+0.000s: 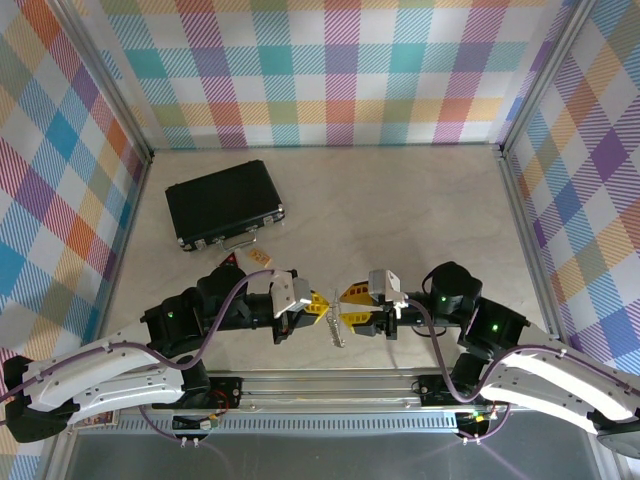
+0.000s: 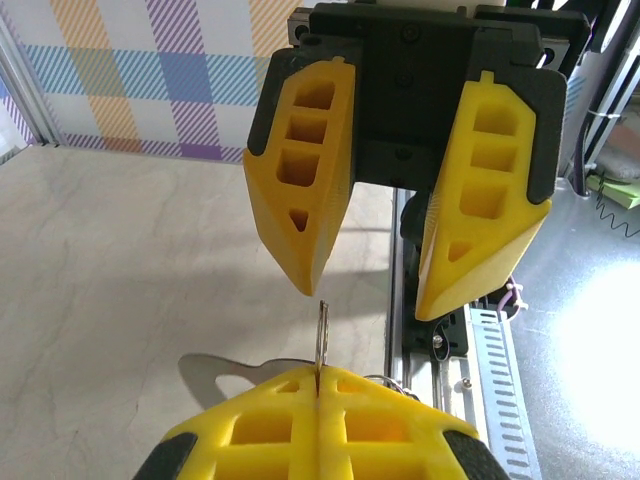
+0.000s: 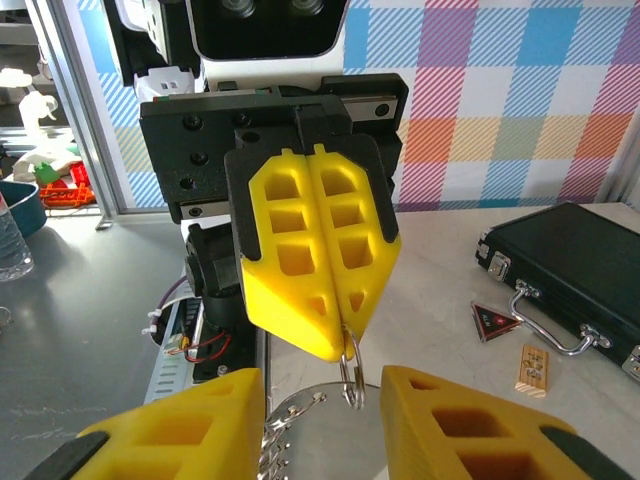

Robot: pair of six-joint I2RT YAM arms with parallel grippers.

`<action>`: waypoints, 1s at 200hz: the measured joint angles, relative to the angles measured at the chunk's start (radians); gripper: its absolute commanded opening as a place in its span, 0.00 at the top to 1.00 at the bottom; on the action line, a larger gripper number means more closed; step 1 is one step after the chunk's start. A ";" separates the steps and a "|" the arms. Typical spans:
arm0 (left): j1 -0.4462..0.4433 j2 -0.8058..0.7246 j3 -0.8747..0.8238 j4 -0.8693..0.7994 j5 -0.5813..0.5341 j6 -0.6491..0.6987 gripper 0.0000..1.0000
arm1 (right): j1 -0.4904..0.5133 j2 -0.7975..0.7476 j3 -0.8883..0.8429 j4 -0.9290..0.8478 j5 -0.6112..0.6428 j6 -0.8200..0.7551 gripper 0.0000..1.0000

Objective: Put the keys on the keyring

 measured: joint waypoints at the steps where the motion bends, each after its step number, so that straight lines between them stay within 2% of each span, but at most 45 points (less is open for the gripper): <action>1: 0.000 0.000 0.000 0.000 0.000 0.000 1.00 | 0.000 0.000 0.000 0.001 0.000 0.000 0.68; 58: 0.000 0.002 0.000 0.000 0.000 0.000 1.00 | 0.000 0.033 -0.005 0.027 0.016 0.008 0.69; 126: 0.000 0.002 0.000 -0.001 0.000 0.000 1.00 | 0.000 0.045 -0.005 0.031 0.026 0.010 1.00; 150: 0.000 0.001 0.000 -0.001 -0.002 0.000 1.00 | 0.000 0.049 -0.005 0.027 0.025 0.011 1.00; 172: 0.000 -0.013 -0.013 0.011 -0.003 -0.009 0.70 | 0.000 0.049 -0.004 0.031 0.023 0.011 1.00; 184: 0.000 -0.035 -0.027 0.035 -0.004 -0.016 0.64 | 0.000 0.048 -0.005 0.029 0.021 0.011 1.00; 200: 0.000 -0.079 -0.049 0.067 -0.003 -0.023 0.62 | 0.000 0.036 -0.011 0.039 0.013 0.011 1.00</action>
